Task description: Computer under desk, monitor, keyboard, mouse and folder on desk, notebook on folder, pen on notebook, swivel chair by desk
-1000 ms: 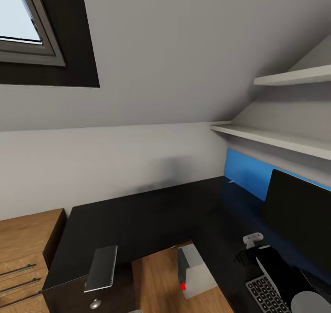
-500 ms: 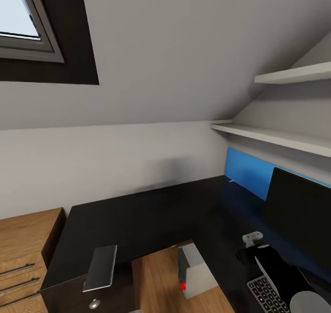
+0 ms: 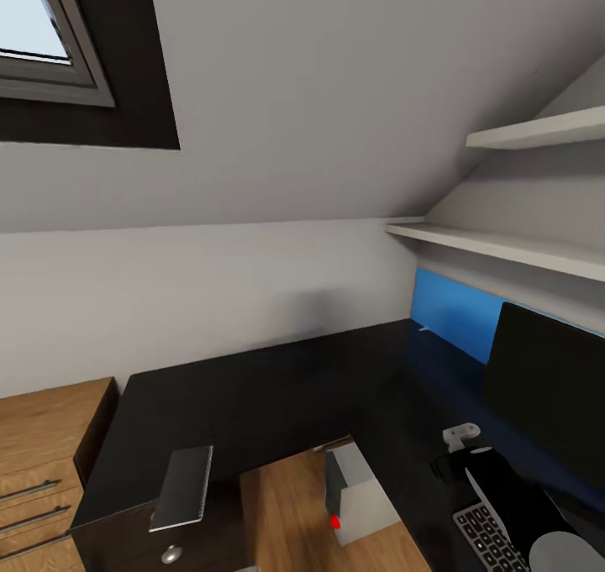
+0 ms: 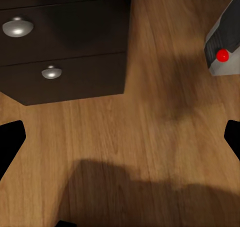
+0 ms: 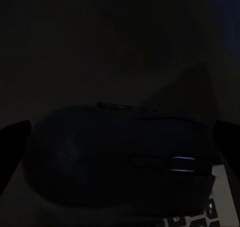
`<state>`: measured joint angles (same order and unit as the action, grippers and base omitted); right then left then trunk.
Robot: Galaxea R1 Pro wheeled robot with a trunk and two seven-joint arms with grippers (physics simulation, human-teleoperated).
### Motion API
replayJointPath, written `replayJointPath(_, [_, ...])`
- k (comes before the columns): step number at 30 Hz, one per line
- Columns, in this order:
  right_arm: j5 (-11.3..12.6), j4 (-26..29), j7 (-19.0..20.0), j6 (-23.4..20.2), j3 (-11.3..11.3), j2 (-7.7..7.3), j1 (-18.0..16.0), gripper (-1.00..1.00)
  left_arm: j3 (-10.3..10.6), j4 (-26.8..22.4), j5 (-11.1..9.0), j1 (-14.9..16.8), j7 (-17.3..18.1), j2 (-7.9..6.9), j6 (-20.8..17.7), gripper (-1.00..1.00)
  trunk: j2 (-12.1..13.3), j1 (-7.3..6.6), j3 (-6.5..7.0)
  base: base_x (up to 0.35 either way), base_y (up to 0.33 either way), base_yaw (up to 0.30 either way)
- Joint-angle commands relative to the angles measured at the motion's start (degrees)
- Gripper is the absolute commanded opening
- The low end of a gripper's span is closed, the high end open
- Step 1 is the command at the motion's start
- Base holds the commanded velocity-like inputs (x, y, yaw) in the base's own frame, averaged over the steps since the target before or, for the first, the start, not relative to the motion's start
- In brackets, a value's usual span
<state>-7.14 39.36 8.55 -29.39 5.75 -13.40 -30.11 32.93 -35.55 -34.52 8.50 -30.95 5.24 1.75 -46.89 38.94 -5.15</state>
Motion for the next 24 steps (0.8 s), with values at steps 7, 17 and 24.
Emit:
replayJointPath(7, [-0.61, 0.10, 0.36, -0.26, 0.14, -0.05, -0.04, -1.00, 0.38, -0.04, -0.55, 0.09, -0.42, -0.06, 0.18, 1.00, -2.90, 1.56, -1.36, 0.000, 0.000, 0.000])
replayJointPath(17, [-0.62, 0.10, 0.49, -0.15, -0.02, -0.13, -0.04, -1.00, 0.38, -0.05, -0.46, 0.09, -0.42, -0.05, 0.27, 1.00, -6.91, 3.76, -3.16, 0.000, 0.000, 0.000])
replayJointPath(24, [-0.63, 0.11, 0.47, -0.14, -0.08, -0.14, -0.04, -1.00, 0.38, -0.05, -0.46, 0.09, -0.42, -0.05, 0.27, 1.00, -9.72, 5.29, -4.41, 0.000, 0.000, 0.000])
